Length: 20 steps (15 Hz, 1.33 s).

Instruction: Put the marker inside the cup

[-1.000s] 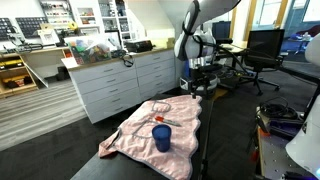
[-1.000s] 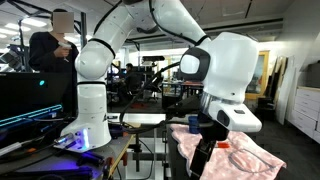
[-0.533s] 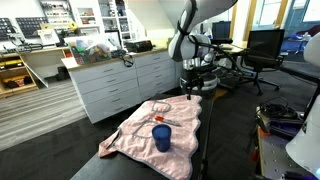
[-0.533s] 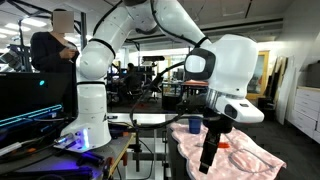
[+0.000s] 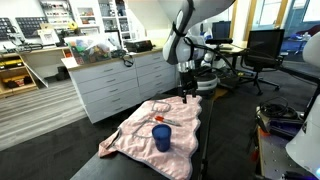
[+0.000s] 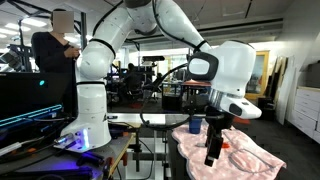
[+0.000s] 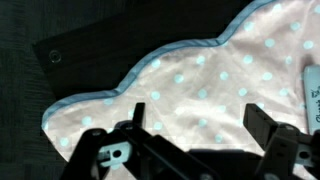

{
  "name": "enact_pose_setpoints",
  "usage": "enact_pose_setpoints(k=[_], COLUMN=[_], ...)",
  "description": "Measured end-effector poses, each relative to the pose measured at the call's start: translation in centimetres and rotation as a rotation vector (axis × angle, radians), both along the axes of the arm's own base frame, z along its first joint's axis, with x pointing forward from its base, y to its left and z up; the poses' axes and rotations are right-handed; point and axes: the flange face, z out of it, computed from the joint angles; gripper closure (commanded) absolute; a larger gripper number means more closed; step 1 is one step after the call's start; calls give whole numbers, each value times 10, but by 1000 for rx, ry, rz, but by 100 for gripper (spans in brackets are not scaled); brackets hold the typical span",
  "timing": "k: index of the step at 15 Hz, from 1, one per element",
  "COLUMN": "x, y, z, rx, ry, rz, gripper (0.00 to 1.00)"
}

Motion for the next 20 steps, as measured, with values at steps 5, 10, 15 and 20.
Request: enact_pose_setpoints(k=[5, 10, 15, 20], x=[13, 23, 30, 36], y=[17, 39, 66, 91], z=[3, 5, 2, 4], rx=[5, 8, 15, 17], ry=[-16, -24, -23, -28], rz=[61, 113, 164, 211], gripper=[0, 0, 0, 0])
